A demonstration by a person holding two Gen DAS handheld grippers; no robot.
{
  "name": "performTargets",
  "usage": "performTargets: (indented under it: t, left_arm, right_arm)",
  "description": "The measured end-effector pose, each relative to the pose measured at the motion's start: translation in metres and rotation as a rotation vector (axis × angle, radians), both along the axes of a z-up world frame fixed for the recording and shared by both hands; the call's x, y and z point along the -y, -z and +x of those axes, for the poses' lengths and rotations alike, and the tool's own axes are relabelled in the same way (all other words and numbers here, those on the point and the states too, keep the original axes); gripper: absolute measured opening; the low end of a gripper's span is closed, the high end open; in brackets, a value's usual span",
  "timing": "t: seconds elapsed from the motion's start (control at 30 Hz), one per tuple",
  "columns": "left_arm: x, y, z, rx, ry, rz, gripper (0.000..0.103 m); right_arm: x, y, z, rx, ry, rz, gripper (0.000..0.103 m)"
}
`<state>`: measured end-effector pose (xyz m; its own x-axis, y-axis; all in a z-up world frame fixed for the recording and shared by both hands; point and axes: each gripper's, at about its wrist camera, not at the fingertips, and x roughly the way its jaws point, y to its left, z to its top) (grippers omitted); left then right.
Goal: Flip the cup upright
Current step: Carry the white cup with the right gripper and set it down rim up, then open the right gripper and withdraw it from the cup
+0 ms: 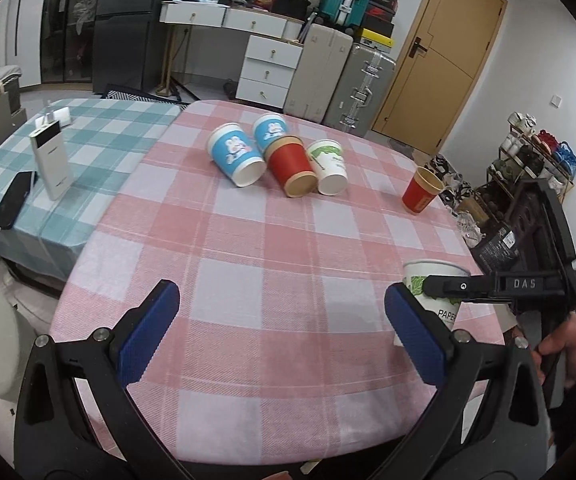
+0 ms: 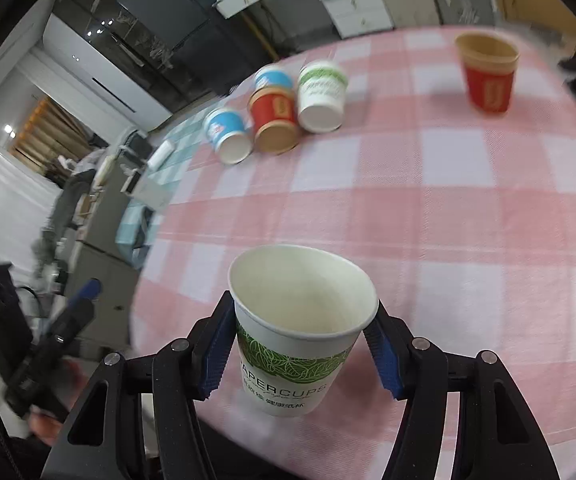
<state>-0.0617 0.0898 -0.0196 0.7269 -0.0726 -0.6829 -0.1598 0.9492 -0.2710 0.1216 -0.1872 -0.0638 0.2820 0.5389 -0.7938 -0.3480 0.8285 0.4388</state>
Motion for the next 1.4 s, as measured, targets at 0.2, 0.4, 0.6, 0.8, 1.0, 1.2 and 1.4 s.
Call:
performTargets:
  t: [0.2, 0.4, 0.6, 0.8, 1.0, 1.2, 1.4]
  left_arm:
    - [0.022, 0.014, 0.025, -0.042, 0.033, -0.007, 0.102]
    - [0.038, 0.031, 0.040, -0.082, 0.041, -0.001, 0.102]
    - [0.040, 0.039, 0.044, -0.097, 0.028, 0.013, 0.102]
    - [0.039, 0.046, 0.047, -0.114, 0.031, 0.009, 0.102]
    - [0.042, 0.049, 0.047, -0.119, 0.038, 0.007, 0.102]
    - [0.042, 0.048, 0.045, -0.122, 0.034, 0.016, 0.102]
    - [0.043, 0.042, 0.040, -0.114, 0.029, 0.033, 0.102]
  right_arm:
    - [-0.020, 0.017, -0.002, 0.141, 0.029, -0.056, 0.062]
    - [-0.051, 0.019, 0.010, 0.318, 0.053, -0.089, 0.062]
    - [-0.066, 0.036, -0.004, 0.401, -0.005, -0.194, 0.063]
    - [-0.069, 0.040, -0.029, 0.476, -0.079, -0.246, 0.063]
    - [-0.062, 0.045, -0.039, 0.445, -0.103, -0.236, 0.063]
    - [-0.061, 0.047, -0.044, 0.411, -0.116, -0.223, 0.066]
    - [-0.061, 0.046, -0.053, 0.389, -0.171, -0.231, 0.091]
